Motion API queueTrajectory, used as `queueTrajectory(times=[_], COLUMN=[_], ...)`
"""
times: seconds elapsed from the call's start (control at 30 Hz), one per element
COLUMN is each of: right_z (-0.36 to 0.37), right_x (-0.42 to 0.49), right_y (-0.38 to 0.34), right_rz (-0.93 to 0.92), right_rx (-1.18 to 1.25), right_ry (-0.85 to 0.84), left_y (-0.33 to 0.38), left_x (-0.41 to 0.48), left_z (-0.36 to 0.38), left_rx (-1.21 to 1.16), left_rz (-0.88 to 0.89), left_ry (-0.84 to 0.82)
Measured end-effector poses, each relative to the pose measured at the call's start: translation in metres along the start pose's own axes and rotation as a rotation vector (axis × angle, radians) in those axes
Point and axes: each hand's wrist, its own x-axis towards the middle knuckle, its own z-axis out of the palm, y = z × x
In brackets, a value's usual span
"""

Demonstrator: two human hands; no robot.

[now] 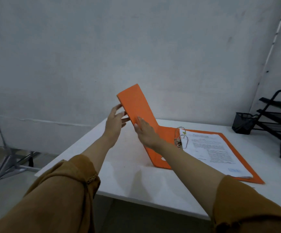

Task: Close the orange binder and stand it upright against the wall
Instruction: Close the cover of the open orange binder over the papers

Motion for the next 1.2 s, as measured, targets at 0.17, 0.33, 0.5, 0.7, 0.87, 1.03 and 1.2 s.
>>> queueTrajectory(times=[0.17,0.33,0.5,0.7,0.87,1.03,1.2], right_z=[-0.049,-0.087,-0.104,-0.103,-0.103,-0.089,-0.082], right_x=[-0.016,-0.032,-0.054,-0.073,-0.083,-0.086,-0.087], right_y=[-0.004,0.007,0.031,0.057,0.092,0.122,0.150], right_rz=[0.015,-0.002,0.003,0.041,-0.164,0.093,0.219], right_rx=[0.274,0.196,-0.040,-0.431,-1.070,-1.062,-0.724], right_ry=[0.169,0.425,0.728,0.982,0.772,0.269,0.117], left_y=[-0.018,-0.035,-0.052,-0.080,-0.092,-0.097,-0.101], left_x=[-0.020,-0.034,-0.047,-0.055,-0.059,-0.064,-0.069], left_z=[0.048,0.082,0.111,0.118,0.123,0.137,0.152], left_rx=[0.155,0.337,0.484,0.713,0.811,0.939,1.028], left_rz=[-0.087,-0.051,0.015,0.021,0.111,0.217,0.342], left_ry=[-0.291,-0.467,-0.562,-0.502,-0.507,-0.539,-0.591])
